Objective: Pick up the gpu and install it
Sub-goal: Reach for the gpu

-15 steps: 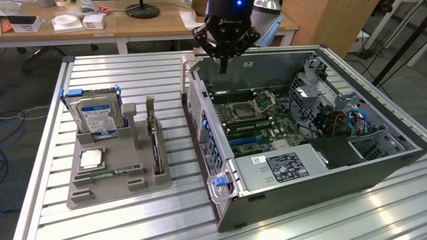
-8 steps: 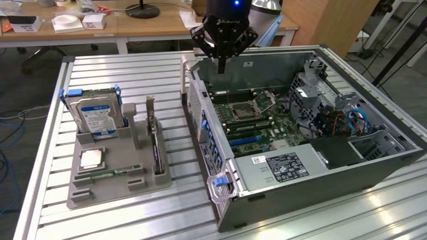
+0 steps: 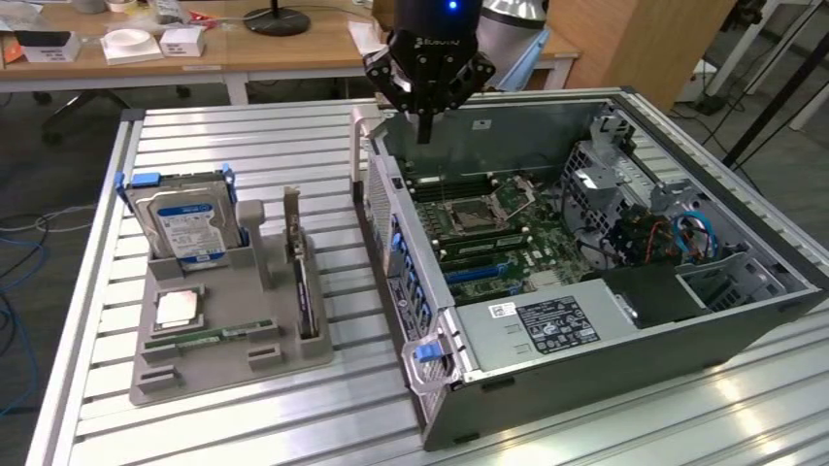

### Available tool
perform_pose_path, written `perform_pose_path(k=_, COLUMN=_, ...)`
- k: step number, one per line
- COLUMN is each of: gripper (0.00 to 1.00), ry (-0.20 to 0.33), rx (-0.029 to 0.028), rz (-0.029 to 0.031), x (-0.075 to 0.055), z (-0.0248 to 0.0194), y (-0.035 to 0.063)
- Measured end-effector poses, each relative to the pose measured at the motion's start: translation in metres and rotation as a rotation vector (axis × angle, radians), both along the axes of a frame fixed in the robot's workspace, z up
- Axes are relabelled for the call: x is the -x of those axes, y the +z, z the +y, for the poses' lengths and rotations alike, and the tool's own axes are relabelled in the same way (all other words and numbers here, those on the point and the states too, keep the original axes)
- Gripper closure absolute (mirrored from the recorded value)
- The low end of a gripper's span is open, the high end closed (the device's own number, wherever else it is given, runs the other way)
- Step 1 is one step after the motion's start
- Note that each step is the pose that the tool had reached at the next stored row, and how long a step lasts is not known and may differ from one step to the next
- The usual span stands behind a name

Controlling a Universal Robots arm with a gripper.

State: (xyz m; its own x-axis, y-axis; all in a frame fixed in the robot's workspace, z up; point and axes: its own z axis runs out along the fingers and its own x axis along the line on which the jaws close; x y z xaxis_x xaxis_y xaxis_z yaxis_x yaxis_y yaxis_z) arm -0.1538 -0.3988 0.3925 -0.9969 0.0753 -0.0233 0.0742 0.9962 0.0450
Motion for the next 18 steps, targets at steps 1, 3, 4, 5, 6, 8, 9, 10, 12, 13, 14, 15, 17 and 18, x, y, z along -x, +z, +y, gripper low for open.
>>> perform_pose_path(k=1, gripper=0.89, ry=0.000, rx=0.0000, rz=-0.0001, x=0.0007, z=0.0000, y=0.0000)
perform_pose_path(k=3, gripper=0.89, ry=0.000, rx=-0.0001, rz=0.0000, x=0.0022, z=0.0000, y=0.0000)
perform_pose_path(k=4, gripper=0.89, ry=0.000, rx=-0.0001, rz=0.0000, x=0.0028, z=0.0000, y=-0.0001)
perform_pose_path(k=5, gripper=0.89, ry=0.000, rx=-0.0001, rz=-0.0001, x=0.0033, z=0.0000, y=-0.0001)
perform_pose_path(k=6, gripper=0.89, ry=0.000, rx=0.0000, rz=0.0000, x=0.0038, z=0.0000, y=-0.0001)
perform_pose_path(k=8, gripper=0.89, ry=0.000, rx=0.0000, rz=0.0000, x=0.0047, z=0.0000, y=-0.0001)
perform_pose_path(k=9, gripper=0.89, ry=0.000, rx=0.0000, rz=0.0000, x=0.0051, z=0.0000, y=-0.0001)
perform_pose_path(k=10, gripper=0.89, ry=0.000, rx=0.0000, rz=0.0000, x=0.0056, z=0.0000, y=-0.0001)
perform_pose_path(k=12, gripper=0.89, ry=0.000, rx=0.0000, rz=0.0000, x=0.0067, z=0.0000, y=-0.0001)
perform_pose_path(k=13, gripper=0.89, ry=0.000, rx=-0.0001, rz=0.0000, x=0.0072, z=0.0000, y=-0.0001)
perform_pose_path(k=14, gripper=0.89, ry=0.000, rx=-0.0001, rz=-0.0001, x=0.0077, z=0.0000, y=-0.0001)
perform_pose_path(k=15, gripper=0.89, ry=0.000, rx=0.0000, rz=0.0000, x=0.0083, z=0.0000, y=-0.0001)
perform_pose_path(k=17, gripper=0.89, ry=0.000, rx=0.0000, rz=0.0000, x=0.0094, z=0.0000, y=-0.0001)
perform_pose_path(k=18, gripper=0.89, ry=0.000, rx=-0.0001, rz=0.0000, x=0.0100, z=0.0000, y=-0.0002)
